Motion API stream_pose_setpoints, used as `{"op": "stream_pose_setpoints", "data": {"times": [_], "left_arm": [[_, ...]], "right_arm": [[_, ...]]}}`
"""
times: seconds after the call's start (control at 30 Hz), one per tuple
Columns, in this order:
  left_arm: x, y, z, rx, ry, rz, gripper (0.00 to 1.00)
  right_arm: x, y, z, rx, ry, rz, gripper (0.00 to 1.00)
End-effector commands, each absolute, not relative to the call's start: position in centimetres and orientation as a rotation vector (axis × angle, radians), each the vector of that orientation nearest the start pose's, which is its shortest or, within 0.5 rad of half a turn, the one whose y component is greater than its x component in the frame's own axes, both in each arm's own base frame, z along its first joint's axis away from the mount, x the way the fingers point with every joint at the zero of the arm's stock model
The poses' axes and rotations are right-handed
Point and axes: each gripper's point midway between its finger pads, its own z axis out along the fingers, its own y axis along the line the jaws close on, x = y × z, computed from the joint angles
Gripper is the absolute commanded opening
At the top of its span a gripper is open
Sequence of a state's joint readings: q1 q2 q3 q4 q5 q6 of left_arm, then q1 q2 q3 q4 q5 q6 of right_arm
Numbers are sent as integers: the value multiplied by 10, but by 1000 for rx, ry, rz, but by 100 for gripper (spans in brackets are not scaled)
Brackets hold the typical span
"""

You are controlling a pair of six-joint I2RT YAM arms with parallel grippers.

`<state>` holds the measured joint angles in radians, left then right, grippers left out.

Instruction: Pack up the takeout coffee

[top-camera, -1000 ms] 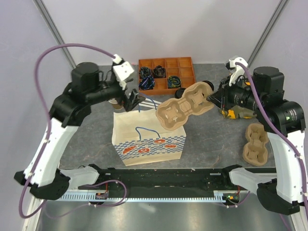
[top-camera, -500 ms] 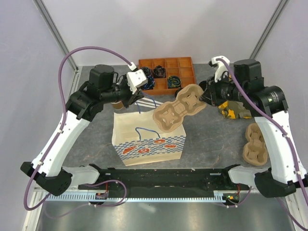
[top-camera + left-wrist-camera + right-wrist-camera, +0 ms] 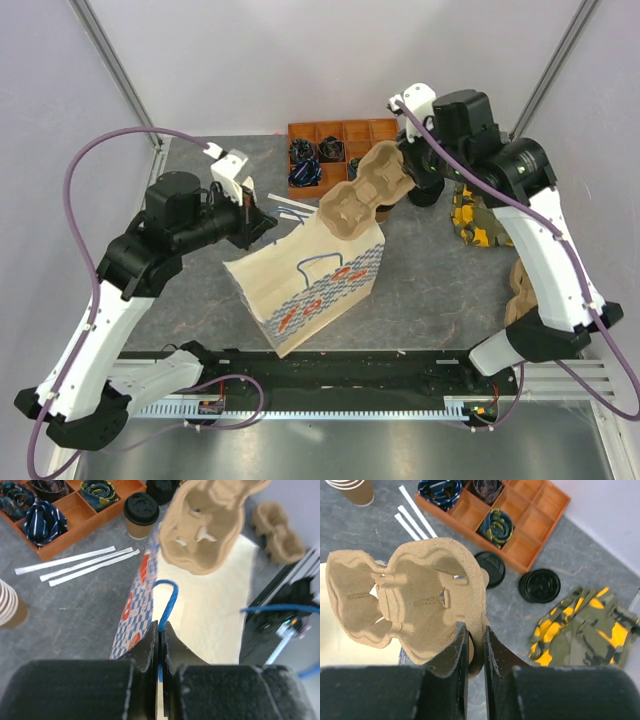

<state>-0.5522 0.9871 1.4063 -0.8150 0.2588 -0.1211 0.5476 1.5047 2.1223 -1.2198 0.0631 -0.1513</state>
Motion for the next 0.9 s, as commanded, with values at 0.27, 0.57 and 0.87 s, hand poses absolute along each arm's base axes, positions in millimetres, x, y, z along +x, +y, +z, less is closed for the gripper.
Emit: {"op": "stream_pose_setpoints", "data": {"times": [0.27, 0.57, 0.87], "left_arm": [[222, -191, 349, 57, 2092, -1001, 2], [225, -186, 339, 48, 2058, -987, 2], [220, -179, 350, 84, 1993, -965, 2]], "right_arm": [[312, 224, 433, -883, 1867, 234, 0], [258, 254, 402, -1212, 1799, 266, 0], [278, 236, 419, -1110, 1795, 77, 0]]}}
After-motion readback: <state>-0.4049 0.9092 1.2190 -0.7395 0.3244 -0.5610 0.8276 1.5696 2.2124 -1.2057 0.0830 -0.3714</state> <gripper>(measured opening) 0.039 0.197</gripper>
